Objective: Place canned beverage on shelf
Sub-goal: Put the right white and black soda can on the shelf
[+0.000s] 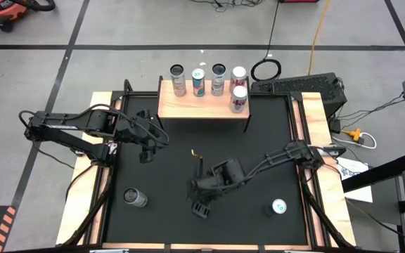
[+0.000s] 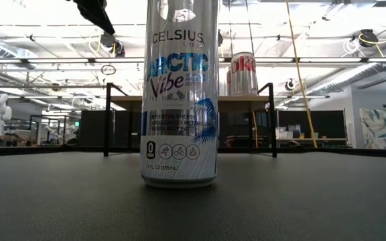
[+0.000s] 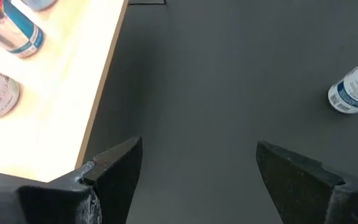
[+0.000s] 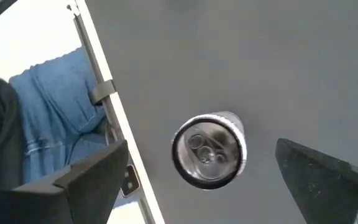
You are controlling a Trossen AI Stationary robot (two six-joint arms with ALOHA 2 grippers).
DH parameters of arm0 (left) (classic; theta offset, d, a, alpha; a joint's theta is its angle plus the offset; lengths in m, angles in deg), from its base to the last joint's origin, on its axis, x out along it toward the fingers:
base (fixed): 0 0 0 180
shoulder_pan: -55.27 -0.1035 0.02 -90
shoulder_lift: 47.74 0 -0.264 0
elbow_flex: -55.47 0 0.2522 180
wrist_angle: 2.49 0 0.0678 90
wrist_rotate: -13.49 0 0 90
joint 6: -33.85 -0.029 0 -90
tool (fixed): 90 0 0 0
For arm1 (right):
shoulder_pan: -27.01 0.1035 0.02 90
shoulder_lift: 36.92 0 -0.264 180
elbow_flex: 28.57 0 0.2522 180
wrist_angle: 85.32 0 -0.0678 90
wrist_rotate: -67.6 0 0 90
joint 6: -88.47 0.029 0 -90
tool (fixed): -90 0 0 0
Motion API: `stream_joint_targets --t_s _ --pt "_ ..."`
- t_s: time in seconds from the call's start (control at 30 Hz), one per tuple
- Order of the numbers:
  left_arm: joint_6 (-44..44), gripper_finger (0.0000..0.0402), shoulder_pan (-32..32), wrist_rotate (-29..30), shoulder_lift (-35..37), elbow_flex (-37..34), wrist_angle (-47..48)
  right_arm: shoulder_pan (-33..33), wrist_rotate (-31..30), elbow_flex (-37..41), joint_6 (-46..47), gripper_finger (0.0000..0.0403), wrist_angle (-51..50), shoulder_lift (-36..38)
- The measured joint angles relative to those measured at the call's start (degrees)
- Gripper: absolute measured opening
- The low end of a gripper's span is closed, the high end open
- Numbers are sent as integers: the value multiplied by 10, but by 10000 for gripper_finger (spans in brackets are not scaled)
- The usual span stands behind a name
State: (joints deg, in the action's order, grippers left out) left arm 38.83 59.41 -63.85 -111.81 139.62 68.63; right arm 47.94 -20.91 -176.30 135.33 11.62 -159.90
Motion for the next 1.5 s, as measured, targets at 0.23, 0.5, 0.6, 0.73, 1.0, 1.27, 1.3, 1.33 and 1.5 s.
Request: stream_joint_targets --t_s 0.23,0.5,0.6,0.73,1.0,1.27,1.3,1.33,1.5 --pt "-28 316 0 0 0 0 4 35 -76 0 20 389 1 -1" --pt "-25 316 0 0 0 0 2 42 -72 0 19 389 -18 -32" --pt "-25 316 0 0 0 0 3 42 -59 0 9 389 -16 -45" --pt "-25 316 0 0 0 0 4 43 -59 0 -9 389 -11 -48" --pt "-25 316 0 0 0 0 3 43 -77 0 0 389 -27 -48" --pt "-28 316 0 0 0 0 2 39 -64 0 -12 389 -21 -78" --pt "-28 316 0 0 0 0 2 38 -59 0 -14 389 -20 -82" --pt "-28 316 0 0 0 0 2 38 -60 0 -15 389 -17 -83" --pt "-28 316 0 0 0 0 2 38 -60 0 -15 377 -16 -82"
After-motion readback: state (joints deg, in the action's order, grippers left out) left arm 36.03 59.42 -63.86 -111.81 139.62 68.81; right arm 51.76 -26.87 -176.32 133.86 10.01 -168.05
